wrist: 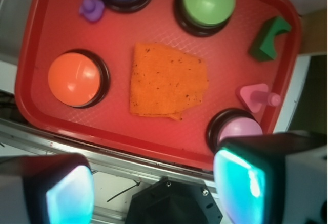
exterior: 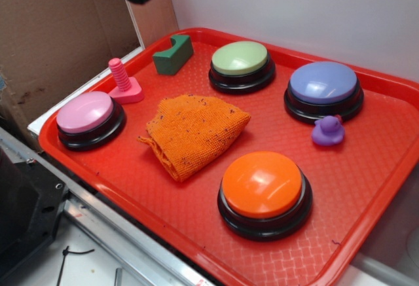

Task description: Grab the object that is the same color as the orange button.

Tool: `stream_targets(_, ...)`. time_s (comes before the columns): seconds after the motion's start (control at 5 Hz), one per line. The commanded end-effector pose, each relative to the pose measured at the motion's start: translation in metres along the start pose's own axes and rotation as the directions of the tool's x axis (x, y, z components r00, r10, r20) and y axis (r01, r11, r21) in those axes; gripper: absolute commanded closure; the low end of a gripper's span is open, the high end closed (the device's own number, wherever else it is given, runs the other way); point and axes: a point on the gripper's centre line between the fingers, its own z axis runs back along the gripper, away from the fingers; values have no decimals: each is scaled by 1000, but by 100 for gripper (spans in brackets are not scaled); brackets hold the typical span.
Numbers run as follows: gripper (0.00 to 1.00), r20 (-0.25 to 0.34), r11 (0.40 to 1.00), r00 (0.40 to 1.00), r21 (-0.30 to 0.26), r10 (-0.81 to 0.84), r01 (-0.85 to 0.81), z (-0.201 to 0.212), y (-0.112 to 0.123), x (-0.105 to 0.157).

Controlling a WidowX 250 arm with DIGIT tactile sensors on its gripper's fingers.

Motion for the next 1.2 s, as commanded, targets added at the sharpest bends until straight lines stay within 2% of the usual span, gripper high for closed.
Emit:
stream_targets(0.0, 0, 33, 1000, 999, -2, -16, 16, 5, -3, -1)
stream_targets(0.2, 0, 99, 993, 993, 108, -66, 55, -12, 1, -1)
stream_targets(0.4, 0, 180, 977, 966, 136, -187, 163, -34, 15, 39)
stream_targets(0.6, 0, 113, 957, 956, 140, -270, 254, -85, 23, 52)
stream_targets(0.8, 0, -56, 956, 962, 105, -269, 274, -138, 27, 39)
stream_targets(1.0, 0, -112, 960, 957, 54, -268, 275, -167, 26, 32)
